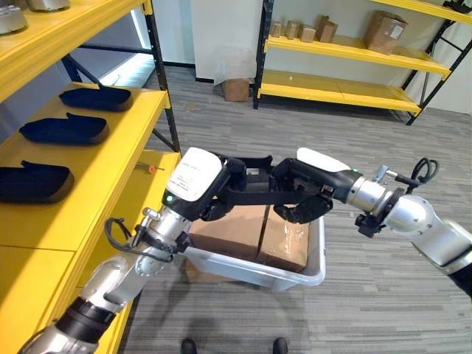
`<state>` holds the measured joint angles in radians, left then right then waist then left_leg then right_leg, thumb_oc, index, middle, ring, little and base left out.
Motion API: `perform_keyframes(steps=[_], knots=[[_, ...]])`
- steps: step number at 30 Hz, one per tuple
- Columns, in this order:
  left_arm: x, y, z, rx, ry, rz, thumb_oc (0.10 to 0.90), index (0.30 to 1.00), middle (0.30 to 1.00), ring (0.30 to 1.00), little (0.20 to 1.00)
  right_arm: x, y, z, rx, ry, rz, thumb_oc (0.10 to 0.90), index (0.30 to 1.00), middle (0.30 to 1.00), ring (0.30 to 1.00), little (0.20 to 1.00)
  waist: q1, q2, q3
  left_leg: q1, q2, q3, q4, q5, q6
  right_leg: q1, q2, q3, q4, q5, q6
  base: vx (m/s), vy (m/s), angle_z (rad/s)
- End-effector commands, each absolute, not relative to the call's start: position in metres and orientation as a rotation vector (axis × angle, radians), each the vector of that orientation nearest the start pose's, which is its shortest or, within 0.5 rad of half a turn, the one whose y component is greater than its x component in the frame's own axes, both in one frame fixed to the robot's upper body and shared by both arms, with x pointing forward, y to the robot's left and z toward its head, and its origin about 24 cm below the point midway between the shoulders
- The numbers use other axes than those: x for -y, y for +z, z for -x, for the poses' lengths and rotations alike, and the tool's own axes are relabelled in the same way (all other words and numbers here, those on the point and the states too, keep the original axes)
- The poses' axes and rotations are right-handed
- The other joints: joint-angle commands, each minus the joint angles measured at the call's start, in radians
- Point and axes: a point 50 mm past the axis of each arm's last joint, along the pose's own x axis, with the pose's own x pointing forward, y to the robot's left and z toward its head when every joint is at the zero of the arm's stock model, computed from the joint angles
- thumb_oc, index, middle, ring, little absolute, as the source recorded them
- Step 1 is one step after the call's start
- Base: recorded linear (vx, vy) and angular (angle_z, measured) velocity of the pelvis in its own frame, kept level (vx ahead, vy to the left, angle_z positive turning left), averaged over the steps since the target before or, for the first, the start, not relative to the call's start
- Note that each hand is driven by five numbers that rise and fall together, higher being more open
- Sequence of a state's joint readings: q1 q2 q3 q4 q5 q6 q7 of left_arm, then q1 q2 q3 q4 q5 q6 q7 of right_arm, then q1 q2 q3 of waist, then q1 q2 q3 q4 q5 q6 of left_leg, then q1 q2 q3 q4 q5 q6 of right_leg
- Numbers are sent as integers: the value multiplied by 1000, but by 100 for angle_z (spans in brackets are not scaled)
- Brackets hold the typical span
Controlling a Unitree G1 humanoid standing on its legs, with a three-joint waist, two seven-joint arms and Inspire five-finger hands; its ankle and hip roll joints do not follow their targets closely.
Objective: Move parts from the plastic box to the shelf.
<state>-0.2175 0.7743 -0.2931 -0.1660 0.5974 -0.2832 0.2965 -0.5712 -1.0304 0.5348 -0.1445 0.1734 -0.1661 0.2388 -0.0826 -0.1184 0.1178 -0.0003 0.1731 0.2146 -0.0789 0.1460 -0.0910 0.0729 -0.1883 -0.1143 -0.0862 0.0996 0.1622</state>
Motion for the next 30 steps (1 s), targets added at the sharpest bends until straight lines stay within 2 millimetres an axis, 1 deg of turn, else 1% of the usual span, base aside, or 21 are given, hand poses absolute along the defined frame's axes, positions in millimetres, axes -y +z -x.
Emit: perform_keyframes(steps=[1, 2, 3, 7, 11, 12, 13, 15, 16, 17, 18, 19, 20, 21, 23, 25, 26, 27, 28, 30], knots=[[-150, 192, -255, 1028, -137, -1050, 400, 300, 300, 300, 300, 145, 256, -284, 739, 649, 883, 400, 300, 300, 300, 300, 11, -8, -95, 84, 96, 13, -2, -86, -67, 0, -81, -13, 10, -1, 68, 0, 0, 0], [-150, 191, -255, 1023, -131, -1047, 400, 300, 300, 300, 300, 148, 254, -285, 730, 634, 871, 520, 467, 467, 467, 467, 10, -6, -95, 84, 95, 14, -2, -86, -67, 0, -81, -12, 10, -1, 69, 0, 0, 0], [-151, 191, -255, 1019, -130, -1046, 400, 300, 300, 300, 300, 149, 254, -285, 729, 628, 867, 900, 1000, 1000, 1000, 1000, 10, -6, -95, 84, 95, 14, -2, -86, -67, 0, -81, -11, 10, -1, 68, 0, 0, 0], [-156, 189, -254, 1000, -107, -1042, 400, 300, 300, 300, 300, 158, 252, -281, 732, 580, 830, 900, 1000, 1000, 1000, 1000, 7, -2, -95, 85, 94, 15, -2, -88, -65, -2, -82, -9, 11, -2, 69, 0, 0, 0], [-168, 187, -251, 965, -49, -1039, 400, 300, 300, 300, 300, 177, 243, -277, 704, 493, 770, 900, 1000, 1000, 1000, 1000, 1, 5, -93, 85, 92, 15, -2, -89, -63, -4, -83, -10, 14, -4, 68, 0, 0, 0], [-177, 186, -249, 939, -17, -1043, 400, 300, 300, 300, 300, 190, 236, -275, 672, 430, 725, 900, 1000, 1000, 1000, 1000, -3, 9, -93, 86, 91, 15, -1, -91, -62, -3, -82, -6, 16, -5, 68, 15, -9, -3], [-177, 185, -249, 939, -21, -1044, 400, 300, 300, 300, 300, 191, 235, -274, 670, 429, 724, 900, 1000, 1000, 1000, 1000, -1, 7, -94, 86, 91, 14, -1, -91, -62, -3, -82, -7, 16, -6, 68, 0, 0, 0], [-186, 183, -248, 902, 10, -1047, 400, 300, 300, 300, 300, 203, 226, -269, 639, 376, 681, 900, 1000, 1000, 1000, 1000, -5, 12, -92, 86, 92, 15, -1, -91, -61, -3, -83, -7, 16, -7, 68, 5, -7, -4], [-186, 183, -247, 902, 5, -1047, 400, 300, 300, 300, 300, 204, 225, -268, 637, 374, 679, 900, 1000, 1000, 1000, 1000, -3, 10, -93, 86, 92, 15, -1, -91, -61, -2, -82, -7, 16, -7, 68, 1, -10, -4], [-195, 180, -246, 865, 36, -1046, 400, 300, 300, 300, 300, 212, 219, -265, 618, 332, 631, 900, 1000, 1000, 1000, 1000, -9, 18, -89, 87, 92, 16, -1, -91, -60, -4, -82, -6, 16, -8, 67, 0, 0, 0], [-204, 174, -244, 815, 61, -1046, 400, 300, 300, 300, 300, 220, 207, -258, 596, 279, 556, 900, 1000, 1000, 1000, 1000, -12, 22, -90, 87, 93, 16, -1, -90, -60, -4, -81, -6, 16, -10, 66, 0, 0, 0], [-204, 173, -244, 814, 58, -1047, 400, 300, 300, 300, 300, 221, 206, -257, 594, 278, 554, 900, 1000, 1000, 1000, 1000, -10, 20, -92, 87, 93, 16, -1, -90, -61, -4, -81, -6, 16, -10, 66, 2, -16, -5], [-207, 171, -243, 796, 67, -1045, 400, 300, 300, 300, 300, 222, 203, -254, 583, 272, 538, 900, 1000, 1000, 1000, 1000, -11, 22, -92, 88, 93, 16, -1, -91, -60, -5, -80, -5, 17, -11, 65, 4, -16, -7], [-214, 165, -242, 755, 87, -1046, 400, 300, 300, 300, 300, 224, 195, -250, 569, 252, 500, 900, 1000, 1000, 1000, 1000, -14, 28, -90, 89, 93, 17, -1, -90, -60, -6, -78, -3, 17, -13, 64, 4, -16, -10], [-218, 162, -240, 731, 98, -1043, 400, 300, 300, 300, 300, 224, 190, -247, 563, 246, 476, 900, 1000, 1000, 1000, 1000, -15, 31, -91, 89, 94, 18, -1, -89, -60, -7, -78, -3, 18, -14, 63, 1, -18, -9], [-226, 156, -236, 690, 135, -1036, 400, 300, 300, 300, 300, 225, 182, -241, 551, 229, 432, 900, 1000, 1000, 1000, 1000, -17, 36, -91, 88, 95, 19, -1, -89, -60, -8, -77, -2, 21, -18, 62, -5, -37, -3], [-233, 155, -233, 673, 176, -1025, 400, 300, 300, 300, 300, 227, 174, -234, 533, 212, 397, 900, 1000, 1000, 1000, 1000, -21, 43, -88, 87, 96, 17, 1, -87, -59, -11, -76, -1, 28, -24, 61, -7, -47, 0], [-236, 154, -231, 666, 194, -1018, 400, 300, 300, 300, 300, 228, 172, -232, 527, 200, 388, 900, 1000, 1000, 1000, 1000, -21, 46, -87, 87, 96, 16, 1, -87, -59, -11, -76, -1, 30, -27, 59, -17, -57, 0], [-239, 153, -228, 654, 225, -1003, 400, 300, 300, 300, 300, 229, 165, -228, 512, 177, 354, 900, 1000, 1000, 1000, 1000, -23, 52, -86, 86, 97, 14, 1, -85, -60, -11, -74, 0, 37, -32, 56, -17, -53, 1], [-246, 153, -222, 651, 275, -991, 400, 300, 300, 300, 300, 231, 159, -222, 503, 146, 341, 900, 1000, 1000, 1000, 1000, -27, 59, -83, 86, 99, 13, 4, -83, -60, -14, -70, 3, 49, -43, 52, -23, -58, 1]])
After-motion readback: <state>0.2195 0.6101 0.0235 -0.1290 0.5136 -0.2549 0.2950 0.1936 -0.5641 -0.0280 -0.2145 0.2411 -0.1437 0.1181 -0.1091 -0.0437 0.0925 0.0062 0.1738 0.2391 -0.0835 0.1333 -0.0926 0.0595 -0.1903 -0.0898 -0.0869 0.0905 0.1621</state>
